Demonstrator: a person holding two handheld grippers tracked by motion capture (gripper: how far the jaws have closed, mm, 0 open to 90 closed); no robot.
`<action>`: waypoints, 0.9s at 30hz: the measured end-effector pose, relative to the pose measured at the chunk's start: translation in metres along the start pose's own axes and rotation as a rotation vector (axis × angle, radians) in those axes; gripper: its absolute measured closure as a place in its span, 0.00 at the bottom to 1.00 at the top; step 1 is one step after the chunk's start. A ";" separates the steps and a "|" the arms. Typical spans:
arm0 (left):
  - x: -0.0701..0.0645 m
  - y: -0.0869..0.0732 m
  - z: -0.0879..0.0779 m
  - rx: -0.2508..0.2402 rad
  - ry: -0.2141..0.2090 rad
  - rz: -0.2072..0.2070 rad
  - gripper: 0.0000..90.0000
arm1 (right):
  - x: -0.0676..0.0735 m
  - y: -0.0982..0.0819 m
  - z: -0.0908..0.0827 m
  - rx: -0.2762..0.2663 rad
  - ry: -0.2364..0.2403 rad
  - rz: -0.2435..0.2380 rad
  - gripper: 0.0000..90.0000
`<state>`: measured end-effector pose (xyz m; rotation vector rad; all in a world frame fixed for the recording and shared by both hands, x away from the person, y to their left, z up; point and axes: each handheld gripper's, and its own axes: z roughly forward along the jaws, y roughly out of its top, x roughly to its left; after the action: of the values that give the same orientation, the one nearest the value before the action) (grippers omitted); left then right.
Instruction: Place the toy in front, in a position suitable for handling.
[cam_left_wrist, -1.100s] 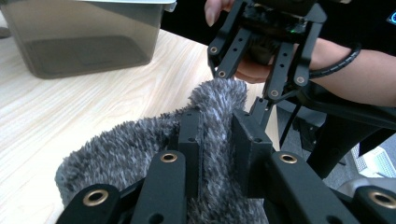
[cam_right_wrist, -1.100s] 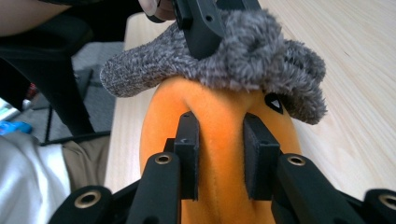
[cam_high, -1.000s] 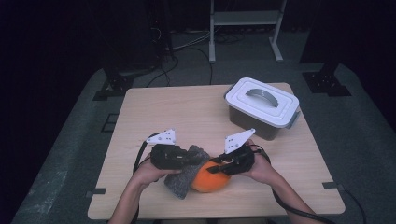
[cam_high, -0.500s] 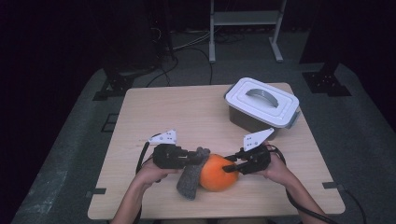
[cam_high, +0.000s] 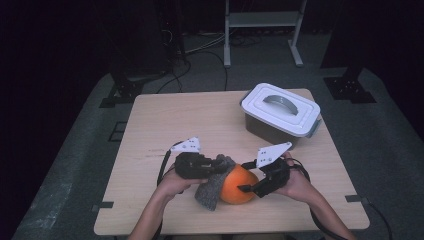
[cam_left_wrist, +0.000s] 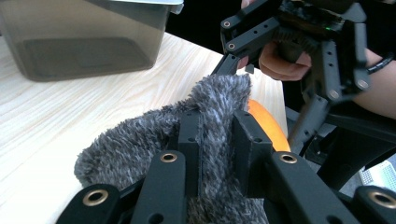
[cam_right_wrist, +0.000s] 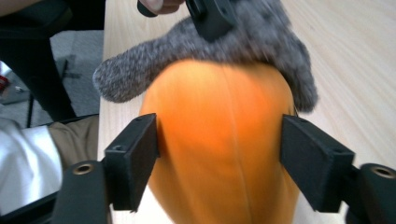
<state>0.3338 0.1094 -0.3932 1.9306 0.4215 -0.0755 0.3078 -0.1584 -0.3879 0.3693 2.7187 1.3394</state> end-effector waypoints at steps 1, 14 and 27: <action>0.000 0.000 0.000 0.002 0.002 0.001 0.83 | 0.001 0.002 0.002 0.010 -0.013 -0.001 0.33; -0.003 0.004 -0.020 -0.026 0.003 0.021 0.83 | -0.002 0.013 0.015 -0.027 0.030 0.005 0.69; -0.003 -0.003 -0.030 -0.028 -0.003 0.020 0.84 | -0.006 0.013 0.030 -0.071 0.123 0.015 0.68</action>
<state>0.3257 0.1363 -0.3832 1.9070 0.3993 -0.0591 0.3217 -0.1291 -0.3957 0.3119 2.7607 1.5063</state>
